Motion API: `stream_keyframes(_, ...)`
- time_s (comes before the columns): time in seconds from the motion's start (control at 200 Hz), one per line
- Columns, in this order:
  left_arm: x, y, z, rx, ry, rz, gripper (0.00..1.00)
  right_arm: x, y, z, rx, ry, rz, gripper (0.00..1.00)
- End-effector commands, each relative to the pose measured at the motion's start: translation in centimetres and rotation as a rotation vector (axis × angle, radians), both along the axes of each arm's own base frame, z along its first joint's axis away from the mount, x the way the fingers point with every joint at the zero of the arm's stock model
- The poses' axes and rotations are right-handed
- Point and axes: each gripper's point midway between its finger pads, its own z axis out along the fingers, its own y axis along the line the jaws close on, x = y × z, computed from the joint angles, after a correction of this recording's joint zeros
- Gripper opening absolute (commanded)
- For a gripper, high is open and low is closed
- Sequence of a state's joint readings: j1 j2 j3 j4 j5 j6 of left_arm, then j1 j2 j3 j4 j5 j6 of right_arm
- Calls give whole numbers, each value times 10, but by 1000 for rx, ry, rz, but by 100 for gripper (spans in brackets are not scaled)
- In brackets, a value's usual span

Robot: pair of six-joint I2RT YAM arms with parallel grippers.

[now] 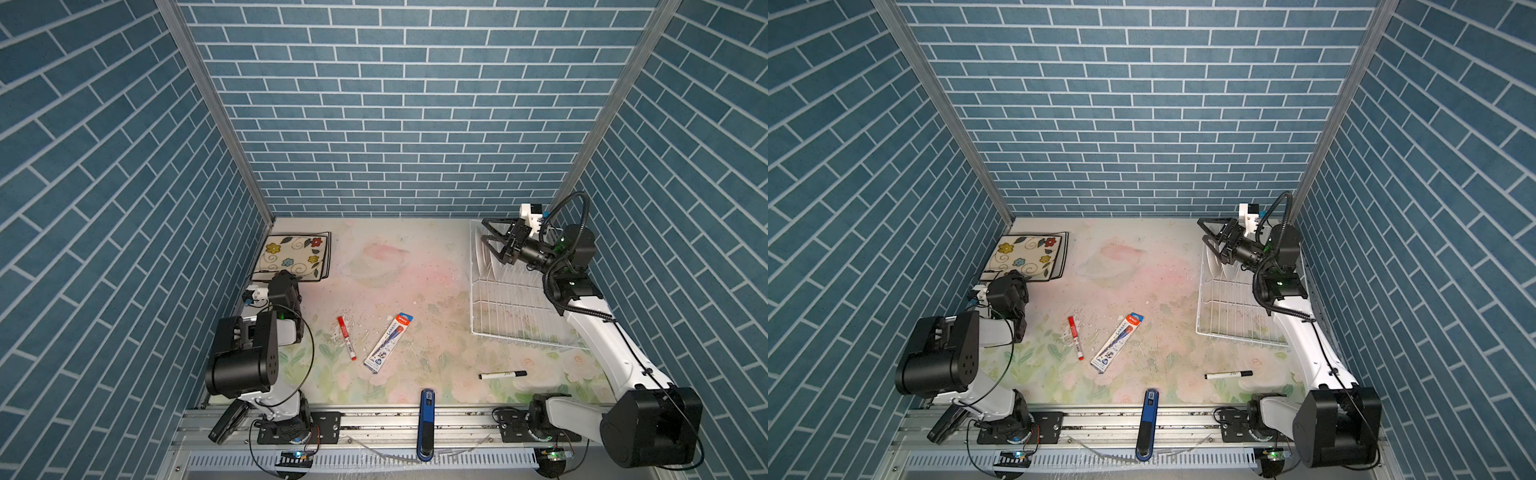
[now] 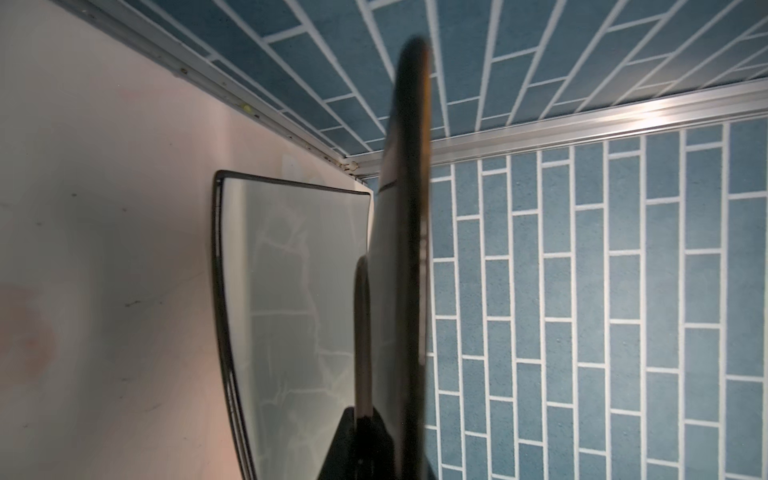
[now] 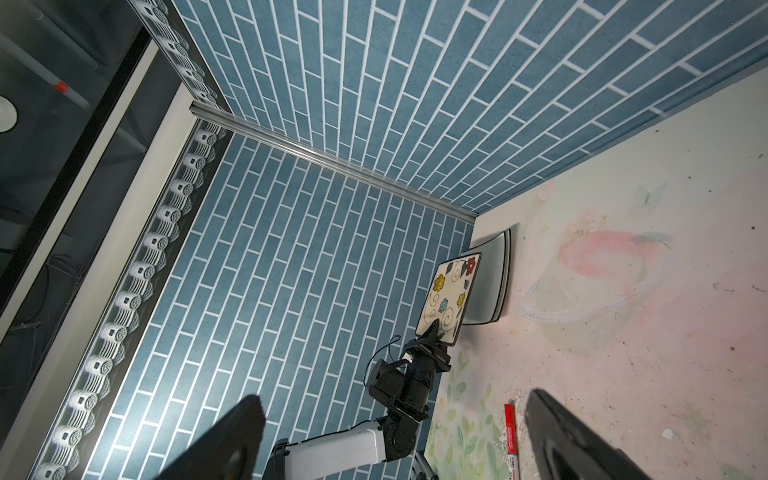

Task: Unload the plates from the dish rack
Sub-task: 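Lower the flowered square plate toward the flowered plate stack with the left gripper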

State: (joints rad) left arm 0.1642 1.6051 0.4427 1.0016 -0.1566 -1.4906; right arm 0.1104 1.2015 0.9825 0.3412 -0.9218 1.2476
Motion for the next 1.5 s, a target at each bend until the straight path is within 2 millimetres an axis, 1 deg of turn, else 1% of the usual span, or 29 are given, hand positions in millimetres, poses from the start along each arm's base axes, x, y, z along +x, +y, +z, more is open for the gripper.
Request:
stream_keyframes(0.0,17,1,81,-14,-301,-21,0,-10,0,13,-26,-82,20,99)
stream_keyframes(0.13,19,5,77,-16,-293,-12,0,-11,-1,11,-37,-79,15,99)
stream_keyframes(0.455,36,7,57,-49,-279,-32,0,-10,-1,10,-42,-77,14,99)
stream_keyframes(0.475,36,8,59,-45,-285,-33,0,-10,0,9,-42,-74,15,99)
stream_keyframes(0.625,42,11,53,-31,-264,-29,0,-9,-1,8,-44,-72,14,99)
stream_keyframes(0.91,49,14,49,-31,-264,-25,0,-8,-1,7,-47,-68,13,99)
stream_keyframes(1.151,55,18,52,-25,-266,-23,0,-7,-1,5,-50,-63,13,99)
stream_keyframes(1.496,61,23,48,-2,-230,-5,0,-7,-1,5,-51,-62,12,99)
